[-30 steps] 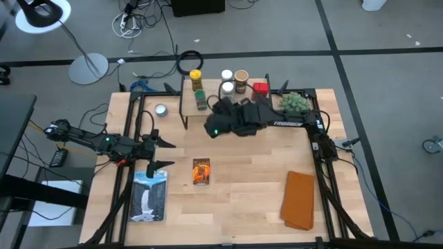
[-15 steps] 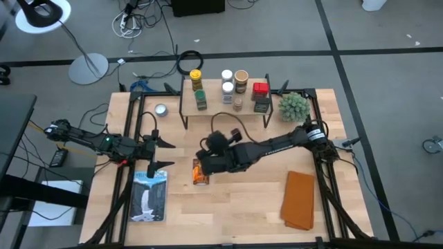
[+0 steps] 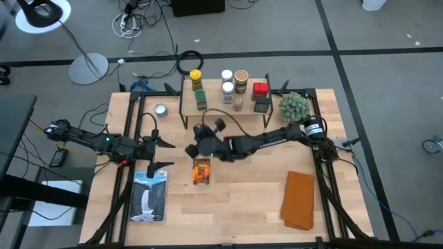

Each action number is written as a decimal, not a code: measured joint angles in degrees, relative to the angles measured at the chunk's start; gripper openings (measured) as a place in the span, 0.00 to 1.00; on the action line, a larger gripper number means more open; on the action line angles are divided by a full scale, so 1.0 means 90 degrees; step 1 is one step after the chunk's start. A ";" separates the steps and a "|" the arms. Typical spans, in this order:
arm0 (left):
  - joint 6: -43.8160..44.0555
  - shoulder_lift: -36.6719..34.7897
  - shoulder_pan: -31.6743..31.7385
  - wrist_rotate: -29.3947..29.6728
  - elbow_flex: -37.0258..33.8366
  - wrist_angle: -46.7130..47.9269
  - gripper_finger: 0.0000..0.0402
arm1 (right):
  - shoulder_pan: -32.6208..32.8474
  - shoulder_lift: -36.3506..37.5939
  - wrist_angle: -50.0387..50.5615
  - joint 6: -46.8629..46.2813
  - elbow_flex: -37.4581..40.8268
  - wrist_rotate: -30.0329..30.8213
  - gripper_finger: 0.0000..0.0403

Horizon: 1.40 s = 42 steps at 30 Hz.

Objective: Shelf spices
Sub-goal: Put the orange bag seasoning on the shelf

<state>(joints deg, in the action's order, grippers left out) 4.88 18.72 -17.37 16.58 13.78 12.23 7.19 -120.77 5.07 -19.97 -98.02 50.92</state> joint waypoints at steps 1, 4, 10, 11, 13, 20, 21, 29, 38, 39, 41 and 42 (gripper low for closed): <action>-0.0019 0.0000 0.0000 0.0000 0.0000 0.0001 0.82 | -0.0099 0.0000 -0.0173 0.0245 0.0000 -0.0087 0.00; -0.0108 0.0000 0.0000 0.0000 0.0000 0.0046 0.82 | -0.0408 0.0005 -0.0462 0.0561 0.0000 -0.0422 0.00; -0.0422 0.0000 0.0000 0.0387 0.0000 0.0324 0.82 | -0.0722 0.0006 -0.0511 0.0371 0.0000 -0.0605 0.00; -0.0519 0.0000 0.0000 0.0597 0.0000 0.0365 0.82 | -0.0717 0.0025 -0.0460 0.0309 0.0000 -0.0628 0.00; -0.0628 0.0000 0.0000 0.1036 0.0000 0.0342 0.82 | -0.0671 0.0069 -0.0404 0.0206 0.0000 -0.0639 0.00; -0.1162 -0.0005 0.0176 0.1156 0.0000 -0.0130 0.82 | -0.0561 0.0465 0.1171 -0.0953 -0.0002 -0.0620 0.00; -0.1206 -0.0005 0.0226 0.1056 0.0000 -0.0169 0.82 | -0.0560 0.0485 0.1285 -0.1034 0.0000 -0.0612 0.00; -0.1366 -0.0005 0.0669 0.0075 0.0000 -0.0492 0.82 | -0.0705 0.0570 0.1328 -0.0823 -0.0002 -0.0753 0.00; -0.1329 -0.0003 0.0967 -0.0562 -0.0391 -0.1025 0.82 | -0.1021 0.0568 0.1137 -0.0645 -0.0002 -0.1224 0.00; -0.1319 -0.0002 0.0997 -0.0585 -0.0461 -0.1098 0.82 | -0.1056 0.0568 0.1119 -0.0623 -0.0002 -0.1308 0.00; -0.1311 -0.0005 0.1060 -0.0590 -0.0564 -0.1230 0.82 | -0.1133 0.0568 0.1086 -0.0599 -0.0002 -0.1501 0.00; -0.1308 -0.0002 0.1090 -0.0592 -0.0585 -0.1283 0.82 | -0.1172 0.0568 0.1086 -0.0594 -0.0002 -0.1546 0.00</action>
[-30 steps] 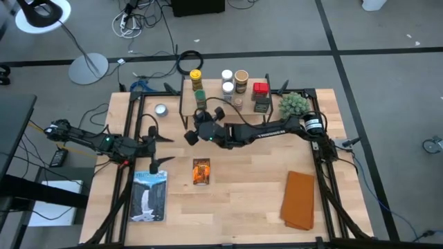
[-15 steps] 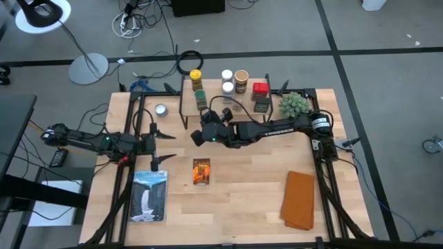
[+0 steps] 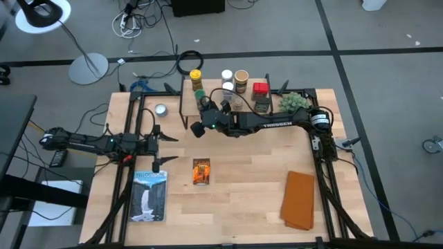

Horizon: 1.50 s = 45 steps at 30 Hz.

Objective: Shelf spices
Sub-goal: Put the orange bag seasoning on the shelf

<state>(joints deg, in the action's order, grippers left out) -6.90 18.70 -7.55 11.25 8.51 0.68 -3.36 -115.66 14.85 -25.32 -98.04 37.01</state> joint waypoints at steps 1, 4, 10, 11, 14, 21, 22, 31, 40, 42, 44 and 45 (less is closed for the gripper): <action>0.0002 -0.0002 0.0029 -0.0025 -0.0019 -0.0054 0.82 | -0.0038 -0.0002 0.0002 0.0018 0.0000 -0.0041 0.00; 0.0005 -0.0002 0.0113 -0.0165 -0.0020 -0.0060 0.82 | -0.0135 -0.0002 0.0007 0.0083 0.0000 -0.0077 0.00; 0.0007 -0.0002 0.0209 -0.0225 -0.0020 0.0098 0.82 | -0.0204 0.0002 0.0438 -0.0091 0.0000 -0.0138 0.00; 0.0007 0.0000 0.0225 -0.0227 -0.0021 0.0105 0.82 | -0.0206 0.0004 0.0549 -0.0203 0.0000 -0.0145 0.00; 0.0007 -0.0002 0.0285 -0.0226 -0.0022 0.0100 0.82 | -0.0218 0.0007 0.0816 -0.0435 0.0000 -0.0101 0.00; 0.0007 -0.0002 0.0407 -0.0226 -0.0022 0.0100 0.82 | -0.0366 0.0011 0.0838 -0.0455 0.0000 0.0598 0.00; 0.0007 -0.0002 0.0418 -0.0228 -0.0022 0.0102 0.82 | -0.0394 0.0012 0.0836 -0.0422 0.0000 0.0634 0.00; -0.0019 -0.0002 0.0425 -0.0212 -0.0022 0.0107 0.82 | -0.0589 0.0015 0.0526 -0.0089 0.0000 0.0297 0.00; -0.0022 -0.0002 0.0425 -0.0192 -0.0021 0.0107 0.82 | -0.0655 0.0019 0.0022 0.0197 -0.0002 -0.0223 0.00; -0.0024 -0.0002 0.0425 -0.0190 -0.0022 0.0105 0.82 | -0.0659 0.0019 0.0011 0.0117 -0.0002 -0.0406 0.00; -0.0024 -0.0002 0.0425 -0.0190 -0.0020 0.0104 0.82 | -0.0661 0.0019 -0.0010 0.0159 -0.0002 -0.0491 0.00; -0.0025 -0.0002 0.0425 -0.0188 -0.0022 0.0102 0.82 | -0.0659 0.0019 -0.0014 0.0198 -0.0002 -0.0504 0.00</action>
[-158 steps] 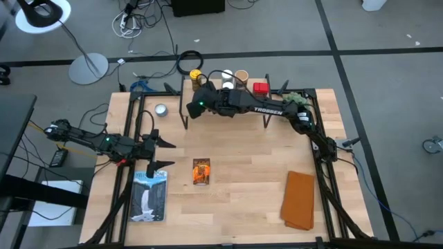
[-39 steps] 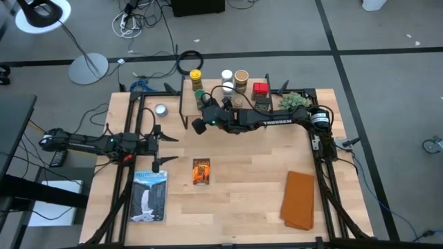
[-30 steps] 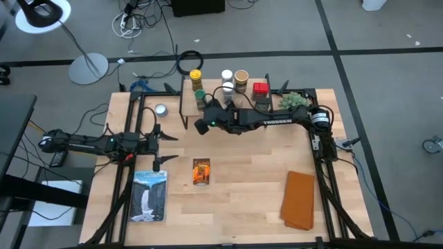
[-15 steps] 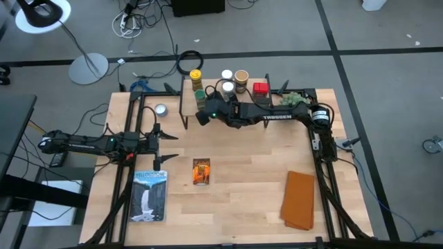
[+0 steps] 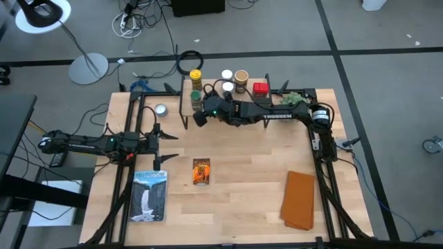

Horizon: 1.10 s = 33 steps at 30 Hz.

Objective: Shelf spices
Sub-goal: Put the orange bag seasoning on the shelf

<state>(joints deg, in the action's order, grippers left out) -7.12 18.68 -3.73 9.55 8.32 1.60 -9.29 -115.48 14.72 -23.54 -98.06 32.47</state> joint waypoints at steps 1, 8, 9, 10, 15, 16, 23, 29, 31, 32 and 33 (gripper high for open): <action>-0.0001 0.0000 0.0000 0.0001 0.0000 -0.0002 0.82 | 0.0002 0.0000 -0.0011 0.0012 0.0000 -0.0001 0.00; 0.0003 0.0000 0.0000 0.0001 0.0000 0.0000 0.82 | -0.0031 0.0000 -0.0097 0.0158 0.0000 -0.0066 0.00; 0.0003 0.0002 0.0000 0.0002 0.0000 0.0002 0.82 | -0.0031 0.0000 -0.0036 0.0176 0.0000 0.0063 0.00; 0.0003 0.0000 0.0000 0.0001 0.0000 0.0008 0.82 | -0.0018 0.0000 0.0005 0.0191 0.0000 0.0241 0.00; 0.0006 0.0000 0.0000 0.0003 0.0000 0.0059 0.82 | 0.0137 0.0056 0.0091 0.0344 -0.0038 0.0818 0.00; 0.0006 0.0000 0.0000 0.0003 0.0000 0.0059 0.82 | 0.0164 0.0067 0.0205 0.0328 -0.0085 0.0818 0.00; 0.0006 0.0000 0.0000 0.0011 0.0000 0.0061 0.82 | 0.0605 0.0157 0.1930 -0.0418 -0.0729 0.0679 0.00; 0.0000 0.0000 -0.0001 0.0013 0.0000 0.0048 0.82 | 0.1241 0.0172 0.3337 -0.1212 -0.1230 -0.0545 0.00; 0.0000 0.0002 0.0000 0.0027 0.0000 0.0036 0.82 | 0.1455 0.0165 0.3412 -0.1310 -0.1229 -0.0965 0.00; -0.0001 0.0002 0.0000 0.0044 0.0000 0.0029 0.82 | 0.1558 0.0163 0.3398 -0.1315 -0.1224 -0.1088 0.00; -0.0001 0.0002 0.0000 0.0059 0.0000 0.0012 0.82 | 0.1661 0.0158 0.3361 -0.1316 -0.1196 -0.1112 0.00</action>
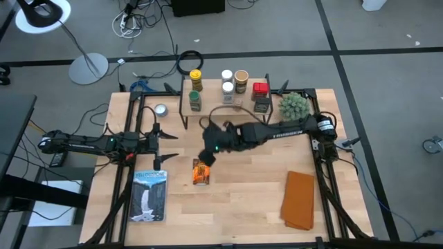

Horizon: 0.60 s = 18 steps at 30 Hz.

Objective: Shelf spices
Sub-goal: Put the orange bag seasoning on the shelf

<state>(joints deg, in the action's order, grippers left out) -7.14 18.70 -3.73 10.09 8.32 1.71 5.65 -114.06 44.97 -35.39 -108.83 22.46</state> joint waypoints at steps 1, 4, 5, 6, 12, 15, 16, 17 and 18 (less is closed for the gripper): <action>0.0000 0.0000 0.0000 0.0012 0.0000 -0.0022 0.82 | 0.0092 0.0000 -0.0042 0.0007 0.0062 0.0007 0.01; -0.0002 0.0002 -0.0002 0.0012 0.0000 -0.0062 0.82 | 0.0293 -0.0018 -0.0125 -0.0075 0.0338 0.0026 0.03; -0.0004 0.0003 -0.0001 0.0012 0.0000 -0.0079 0.82 | 0.0338 -0.0019 -0.0186 -0.0206 0.0426 0.0027 0.03; -0.0005 0.0002 0.0000 0.0012 0.0000 -0.0073 0.82 | 0.0373 -0.0019 -0.0318 -0.0335 0.0516 0.0029 0.05; 0.0333 0.0002 -0.0002 0.0012 0.0000 -0.0074 0.82 | 0.0462 -0.0017 -0.1496 -0.0615 0.1348 0.0034 0.15; 0.0636 0.0002 -0.0002 0.0008 0.0000 -0.0147 0.82 | 0.0456 -0.0018 -0.2214 -0.0621 0.1866 0.0003 0.23; 0.0661 0.0002 -0.0002 0.0010 0.0000 -0.0175 0.82 | 0.0454 -0.0019 -0.2457 -0.0627 0.2033 -0.0005 0.26; 0.0672 0.0002 -0.0002 0.0009 0.0000 -0.0221 0.82 | 0.0454 -0.0019 -0.2765 -0.0614 0.2205 -0.0003 0.29; 0.0675 0.0002 -0.0002 0.0007 0.0000 -0.0293 0.82 | 0.0454 -0.0019 -0.3076 -0.0563 0.2371 0.0002 0.32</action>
<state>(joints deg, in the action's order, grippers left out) -1.06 18.72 -3.75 10.15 8.32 -0.92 9.74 -114.24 17.29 -40.46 -87.49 22.48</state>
